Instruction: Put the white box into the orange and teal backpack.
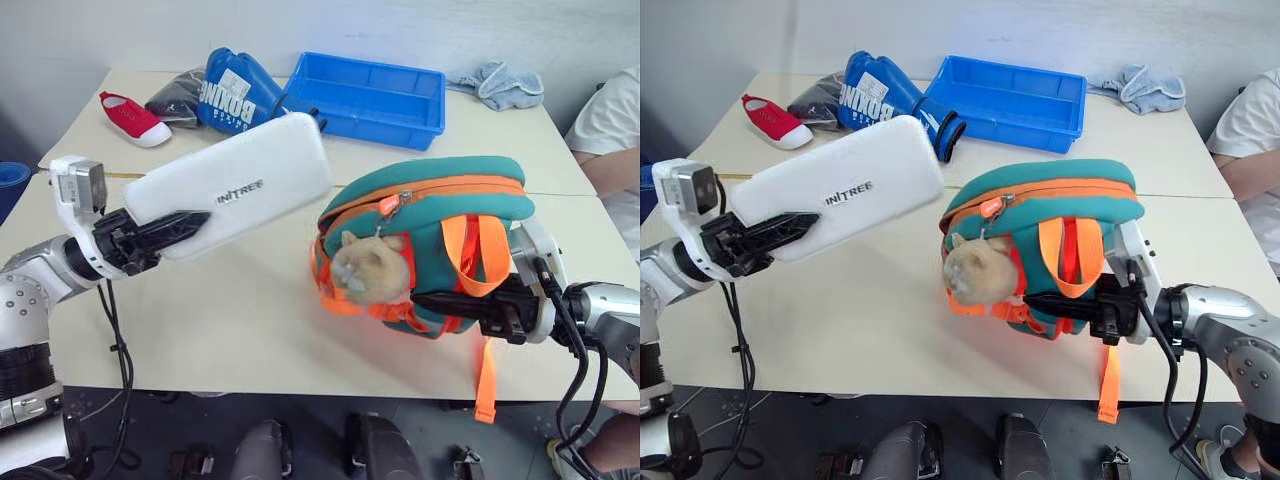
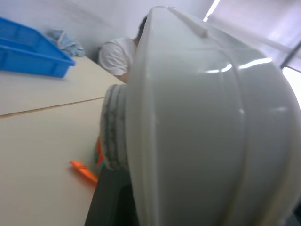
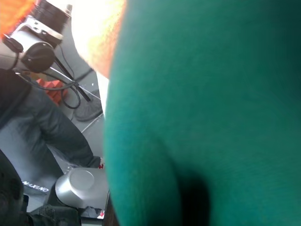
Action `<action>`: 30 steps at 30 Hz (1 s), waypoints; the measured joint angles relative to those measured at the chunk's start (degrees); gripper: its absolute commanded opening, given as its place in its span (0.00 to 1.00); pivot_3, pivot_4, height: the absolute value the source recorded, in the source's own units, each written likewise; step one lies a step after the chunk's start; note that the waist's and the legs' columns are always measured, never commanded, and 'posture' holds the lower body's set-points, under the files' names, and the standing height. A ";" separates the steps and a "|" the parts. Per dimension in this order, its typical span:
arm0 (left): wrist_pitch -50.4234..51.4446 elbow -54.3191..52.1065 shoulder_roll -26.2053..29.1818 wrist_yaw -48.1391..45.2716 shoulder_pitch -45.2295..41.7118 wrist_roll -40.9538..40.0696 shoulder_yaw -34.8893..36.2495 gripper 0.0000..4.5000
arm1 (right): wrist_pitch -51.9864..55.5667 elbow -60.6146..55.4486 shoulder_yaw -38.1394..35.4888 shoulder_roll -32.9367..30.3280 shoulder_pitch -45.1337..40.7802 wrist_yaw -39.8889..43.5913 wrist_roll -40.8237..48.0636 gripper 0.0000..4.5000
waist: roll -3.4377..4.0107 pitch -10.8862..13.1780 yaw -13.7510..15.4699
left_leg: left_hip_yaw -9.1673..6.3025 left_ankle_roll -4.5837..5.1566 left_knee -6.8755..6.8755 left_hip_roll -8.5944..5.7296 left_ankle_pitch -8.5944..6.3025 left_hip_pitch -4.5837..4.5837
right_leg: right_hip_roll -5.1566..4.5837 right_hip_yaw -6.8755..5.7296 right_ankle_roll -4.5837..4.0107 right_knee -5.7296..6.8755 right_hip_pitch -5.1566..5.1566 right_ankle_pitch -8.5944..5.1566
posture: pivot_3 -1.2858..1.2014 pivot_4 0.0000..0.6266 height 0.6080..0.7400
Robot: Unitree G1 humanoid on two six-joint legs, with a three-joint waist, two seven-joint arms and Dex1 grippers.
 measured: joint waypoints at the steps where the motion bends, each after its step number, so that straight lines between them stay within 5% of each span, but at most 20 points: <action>1: 0.19 -1.23 -0.01 0.03 -0.01 -0.55 -0.42 0.28 | 0.01 -0.07 0.00 0.00 0.31 0.06 -0.03 0.01 | 0.00 0.00 0.01 | -0.01 -0.03 0.00 0.00 0.02 0.00 | 0.01 -0.01 0.00 0.02 0.00 0.00 | 0.52 0.24 1.00; 8: -2.68 -4.58 0.42 -2.28 -1.32 1.10 -5.57 0.28 | 0.01 -0.39 -0.03 0.01 0.97 -0.27 -0.23 0.01 | 0.00 0.00 0.13 | 0.01 -0.03 0.03 -0.03 0.03 0.02 | 0.03 0.00 -0.01 0.06 0.00 0.00 | 0.52 0.24 1.00; 25: -25.87 7.38 1.51 -10.03 -20.61 31.19 -31.01 0.28 | 3.44 -2.44 -4.15 -1.39 0.14 -2.47 4.01 0.01 | -0.01 -0.01 2.06 | 0.09 0.18 0.27 -0.07 0.02 -0.05 | 0.05 0.00 0.11 0.04 0.01 0.09 | 0.52 0.24 1.00; 30: -22.93 10.54 -7.43 -8.00 -27.58 35.02 -36.55 0.28 | 3.72 -2.36 -3.48 -0.98 -1.08 -3.54 4.10 0.01 | 0.00 -0.02 2.93 | 0.02 0.33 0.40 -0.13 0.06 -0.23 | 0.06 -0.05 0.22 0.01 0.02 0.15 | 0.52 0.24 1.00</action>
